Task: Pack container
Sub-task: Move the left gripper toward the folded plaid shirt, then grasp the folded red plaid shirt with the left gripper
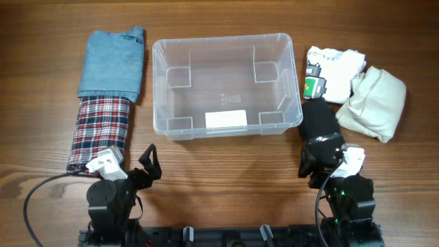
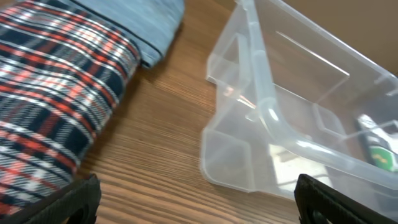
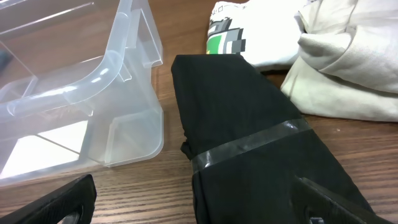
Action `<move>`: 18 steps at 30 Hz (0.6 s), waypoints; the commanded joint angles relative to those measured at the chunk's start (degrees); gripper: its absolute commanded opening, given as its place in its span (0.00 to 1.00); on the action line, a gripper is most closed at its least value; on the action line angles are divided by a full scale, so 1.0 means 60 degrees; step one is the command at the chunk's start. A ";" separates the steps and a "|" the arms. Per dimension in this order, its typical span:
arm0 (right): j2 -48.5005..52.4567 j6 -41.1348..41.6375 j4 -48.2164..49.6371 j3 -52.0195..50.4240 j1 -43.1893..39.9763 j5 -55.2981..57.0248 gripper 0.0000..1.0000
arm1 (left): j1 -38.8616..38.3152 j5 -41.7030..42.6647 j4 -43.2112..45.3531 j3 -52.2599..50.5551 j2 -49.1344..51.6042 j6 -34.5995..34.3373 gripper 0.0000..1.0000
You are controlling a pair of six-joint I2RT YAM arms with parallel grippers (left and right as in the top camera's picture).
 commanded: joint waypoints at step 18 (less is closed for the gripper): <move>-0.0095 0.0040 0.0026 -0.0018 -0.0066 -0.0084 1.00 | 0.0437 -0.1687 -0.0521 0.8582 0.7406 0.1843 1.00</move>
